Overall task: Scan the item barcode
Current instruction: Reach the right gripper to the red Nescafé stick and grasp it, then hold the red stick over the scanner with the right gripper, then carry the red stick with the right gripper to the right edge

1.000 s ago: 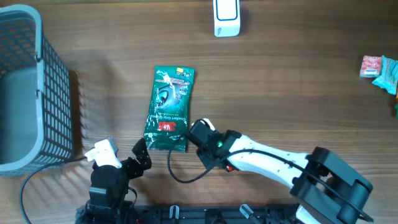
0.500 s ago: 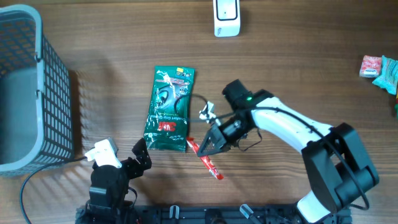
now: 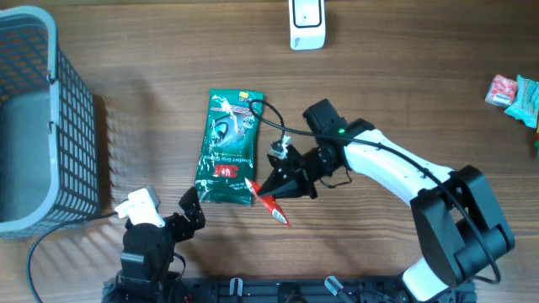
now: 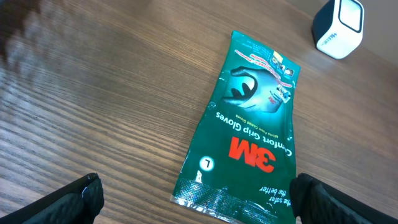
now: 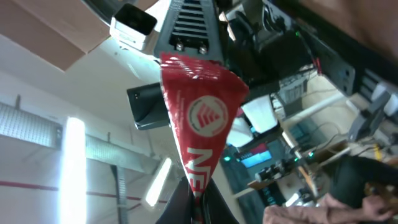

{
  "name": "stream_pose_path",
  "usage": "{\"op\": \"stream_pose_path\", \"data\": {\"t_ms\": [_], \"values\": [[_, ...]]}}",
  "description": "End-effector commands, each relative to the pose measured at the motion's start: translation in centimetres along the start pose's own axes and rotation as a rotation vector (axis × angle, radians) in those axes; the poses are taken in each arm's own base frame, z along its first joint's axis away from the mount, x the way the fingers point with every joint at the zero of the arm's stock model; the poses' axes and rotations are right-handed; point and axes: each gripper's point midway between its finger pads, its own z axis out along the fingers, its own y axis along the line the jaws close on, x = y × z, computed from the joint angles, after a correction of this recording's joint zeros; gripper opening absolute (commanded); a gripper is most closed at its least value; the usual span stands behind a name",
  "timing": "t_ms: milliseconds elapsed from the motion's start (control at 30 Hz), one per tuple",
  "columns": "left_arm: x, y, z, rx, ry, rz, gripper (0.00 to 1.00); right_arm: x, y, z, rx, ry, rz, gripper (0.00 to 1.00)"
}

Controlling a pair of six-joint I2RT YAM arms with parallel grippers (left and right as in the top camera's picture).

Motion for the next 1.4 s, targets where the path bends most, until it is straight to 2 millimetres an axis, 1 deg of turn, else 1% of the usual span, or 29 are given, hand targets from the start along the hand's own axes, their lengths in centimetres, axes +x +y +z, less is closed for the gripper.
{"op": "stream_pose_path", "data": {"t_ms": [0,33,67,100,133,167,200,233,267,300,367,400,433,467,500,533,600,633,700,767,900,933,967,1000,1067,1133,1167,1300,1367], "values": [[0.2,-0.1,0.1,0.010,0.004,0.004,1.00,-0.9,0.4,0.1,0.004,0.000,-0.293,0.04],[0.2,-0.1,0.1,0.010,0.004,0.004,1.00,-1.2,0.5,0.1,0.015,-0.009,-0.434,0.05],[0.2,-0.1,0.1,0.010,0.004,0.004,1.00,-2.5,-0.8,0.0,0.105,-0.067,-0.498,0.05],[0.2,-0.1,0.1,0.010,0.004,0.004,1.00,-4.5,-2.9,-0.7,0.259,-0.164,-0.477,0.05],[0.2,-0.1,0.1,0.010,0.004,0.004,1.00,-6.4,-5.8,-2.4,0.484,-0.286,-0.449,0.05],[0.2,-0.1,0.1,0.010,0.004,0.004,1.00,-7.2,-7.7,-4.1,0.647,-0.366,-0.416,0.05],[0.2,-0.1,0.1,0.010,0.004,0.004,1.00,-7.1,-8.3,-5.2,0.738,-0.406,-0.412,0.05],[0.2,-0.1,0.1,0.010,0.004,0.004,1.00,-6.1,-5.4,-5.5,0.738,-0.446,-0.542,0.05],[0.2,-0.1,0.1,0.010,0.005,0.004,1.00,-6.0,-3.4,-6.3,0.764,-0.519,-0.604,0.05],[0.2,-0.1,0.1,0.010,0.005,0.004,1.00,-6.2,-1.6,-8.1,0.830,-0.650,-0.621,0.05],[0.2,-0.1,0.1,0.010,0.004,0.004,1.00,-5.9,2.7,-13.6,0.983,-1.003,-0.664,0.05],[0.2,-0.1,0.1,0.010,0.005,0.004,1.00,-5.3,4.8,-15.6,1.027,-1.136,-0.719,0.04],[0.2,-0.1,0.1,0.010,0.005,0.004,1.00,-4.7,6.6,-17.0,1.043,-1.239,-0.758,0.05],[0.2,-0.1,0.1,0.010,0.005,0.004,1.00,-4.5,7.8,-17.3,1.033,-1.276,-0.799,0.05],[0.2,-0.1,0.1,0.009,0.006,0.004,1.00,-4.9,8.9,-17.2,1.036,-1.286,-0.862,0.05],[0.3,-0.1,0.1,0.008,0.007,0.004,1.00,-5.5,9.4,-17.3,1.042,-1.294,-0.896,0.05],[0.3,-0.1,0.1,0.008,0.007,0.004,1.00,-7.8,10.8,-17.6,1.056,-1.329,-0.979,0.05],[0.3,-0.1,0.1,0.007,0.009,0.005,1.00,-9.8,11.9,-19.1,1.092,-1.426,-1.004,0.05],[0.3,-0.1,0.1,0.006,0.010,0.005,1.00,-13.3,13.4,-22.2,1.121,-1.575,-1.038,0.04],[0.3,-0.1,0.1,0.006,0.010,0.005,1.00,-16.9,14.3,-25.1,1.111,-1.641,-1.015,0.05],[0.3,-0.1,0.1,0.006,0.010,0.005,1.00,-25.9,17.2,-31.3,1.142,-1.697,-0.924,0.05],[0.3,-0.1,0.1,0.006,0.010,0.005,1.00,-28.0,18.0,-32.4,1.132,-1.718,-0.918,0.05],[0.3,-0.1,0.1,0.006,0.010,0.005,1.00,-29.3,18.5,-33.2,1.110,-1.741,-0.910,0.05],[0.3,-0.1,0.1,0.006,0.010,0.005,1.00,-30.7,18.6,-34.0,1.090,-1.765,-0.905,0.05],[0.3,-0.1,0.1,0.006,0.010,0.005,1.00,-33.0,17.9,-35.3,1.035,-1.810,-0.885,0.05],[0.3,-0.1,0.1,0.006,0.010,0.005,1.00,-33.9,17.3,-35.9,0.991,-1.842,-0.872,0.04],[0.3,-0.1,0.1,0.006,0.010,0.005,1.00,-33.8,17.6,-36.0,0.966,-1.856,-0.869,0.05],[0.3,-0.1,0.1,0.006,0.010,0.005,1.00,-33.2,19.3,-36.2,0.941,-1.882,-0.891,0.05],[0.3,-0.1,0.1,0.006,0.010,0.005,1.00,-32.1,19.7,-37.0,0.967,-1.870,-0.854,0.05]]}}
